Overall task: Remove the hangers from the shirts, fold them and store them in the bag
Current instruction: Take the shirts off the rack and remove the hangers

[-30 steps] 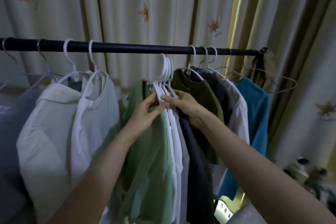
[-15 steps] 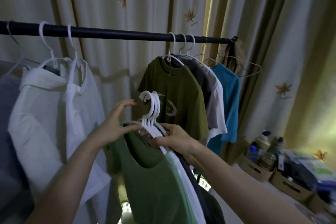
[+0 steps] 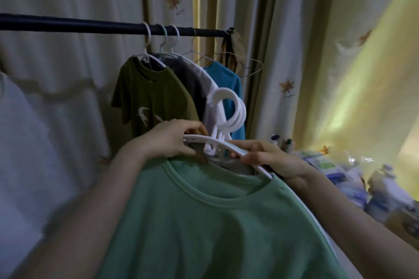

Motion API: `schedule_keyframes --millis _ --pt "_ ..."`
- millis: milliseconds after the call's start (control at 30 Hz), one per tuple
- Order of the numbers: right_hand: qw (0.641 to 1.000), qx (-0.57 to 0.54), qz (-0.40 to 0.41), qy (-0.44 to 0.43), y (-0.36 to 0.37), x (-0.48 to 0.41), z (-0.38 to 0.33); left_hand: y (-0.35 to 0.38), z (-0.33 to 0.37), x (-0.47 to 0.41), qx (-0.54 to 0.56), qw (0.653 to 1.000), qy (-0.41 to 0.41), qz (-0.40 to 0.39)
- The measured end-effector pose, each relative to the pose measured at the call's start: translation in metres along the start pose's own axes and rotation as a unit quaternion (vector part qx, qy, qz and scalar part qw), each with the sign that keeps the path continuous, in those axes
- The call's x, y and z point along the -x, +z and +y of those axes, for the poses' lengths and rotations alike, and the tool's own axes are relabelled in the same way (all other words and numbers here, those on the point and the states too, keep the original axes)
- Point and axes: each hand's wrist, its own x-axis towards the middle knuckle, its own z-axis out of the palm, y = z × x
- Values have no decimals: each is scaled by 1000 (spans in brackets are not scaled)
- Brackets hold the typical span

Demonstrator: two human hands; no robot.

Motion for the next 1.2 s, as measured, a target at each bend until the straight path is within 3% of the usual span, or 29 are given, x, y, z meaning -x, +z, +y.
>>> schedule_keyframes --millis 133,300,500,733,967,1133,1200 --pt "994 62 81 42 -68 48 44 88 13 -78 4 998 14 -58" --pt "955 193 192 121 -147 88 125 218 13 -146 8 992 -21 -128" --pt "928 175 260 203 -225 105 224 331 9 -211 -20 984 -77 -159" --pt "893 168 280 309 -265 96 308 400 -10 -235 32 950 -116 -289" --pt "874 202 251 365 -278 88 324 397 -31 -211 118 954 -146 -234" --pt "826 342 218 391 -283 77 302 344 -35 -192 205 955 -165 -138" --pt "832 367 207 361 -284 63 279 306 -27 -188 246 954 -154 -77"
